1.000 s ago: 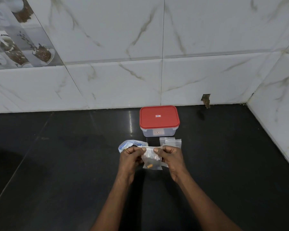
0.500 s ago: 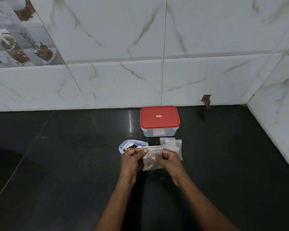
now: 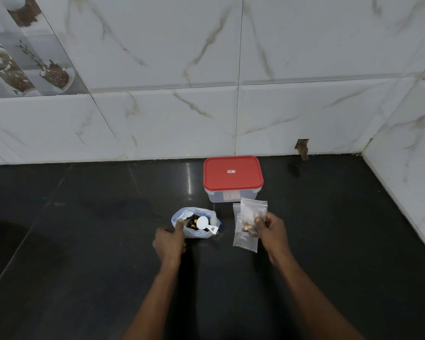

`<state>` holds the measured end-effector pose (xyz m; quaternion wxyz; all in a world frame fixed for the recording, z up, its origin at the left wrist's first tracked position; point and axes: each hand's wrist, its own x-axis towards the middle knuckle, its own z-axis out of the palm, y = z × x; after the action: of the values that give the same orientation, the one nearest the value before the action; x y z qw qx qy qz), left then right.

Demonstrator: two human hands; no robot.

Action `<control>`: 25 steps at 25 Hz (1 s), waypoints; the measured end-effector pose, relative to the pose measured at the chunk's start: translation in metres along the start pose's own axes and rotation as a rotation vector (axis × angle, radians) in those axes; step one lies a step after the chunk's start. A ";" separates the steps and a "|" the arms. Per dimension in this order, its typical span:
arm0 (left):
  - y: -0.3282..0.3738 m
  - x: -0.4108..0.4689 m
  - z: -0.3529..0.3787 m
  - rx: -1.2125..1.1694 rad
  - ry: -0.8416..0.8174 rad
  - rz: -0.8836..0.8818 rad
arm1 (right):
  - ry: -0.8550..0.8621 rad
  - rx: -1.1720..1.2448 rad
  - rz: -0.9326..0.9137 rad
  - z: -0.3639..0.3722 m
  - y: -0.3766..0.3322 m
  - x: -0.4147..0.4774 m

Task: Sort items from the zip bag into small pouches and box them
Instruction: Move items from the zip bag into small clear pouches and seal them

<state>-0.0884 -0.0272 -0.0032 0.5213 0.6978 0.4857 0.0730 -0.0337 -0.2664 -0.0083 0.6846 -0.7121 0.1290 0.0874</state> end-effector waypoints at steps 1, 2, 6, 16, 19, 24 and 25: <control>-0.001 0.004 0.002 0.051 -0.021 0.003 | 0.013 -0.033 -0.006 0.004 0.000 0.005; -0.002 0.007 0.004 0.082 -0.037 0.010 | 0.033 -0.075 -0.006 0.009 0.001 0.011; 0.001 0.013 0.005 0.042 -0.052 0.061 | 0.131 -0.277 -0.009 0.044 0.004 0.026; 0.000 0.022 -0.010 -0.100 -0.028 0.021 | 0.146 -0.517 0.130 0.092 0.027 0.029; -0.001 0.022 -0.009 -0.104 -0.033 0.022 | 0.138 -0.509 0.119 0.082 0.028 0.032; -0.002 0.022 -0.009 -0.102 -0.039 0.012 | 0.073 -0.500 0.102 0.068 0.025 0.038; -0.002 0.021 -0.009 -0.106 -0.040 0.012 | 0.079 -0.503 0.094 0.066 0.025 0.038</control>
<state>-0.0840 -0.0052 -0.0094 0.5669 0.6732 0.4667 0.0878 -0.0015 -0.2036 -0.0472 0.4757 -0.8560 0.1627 0.1203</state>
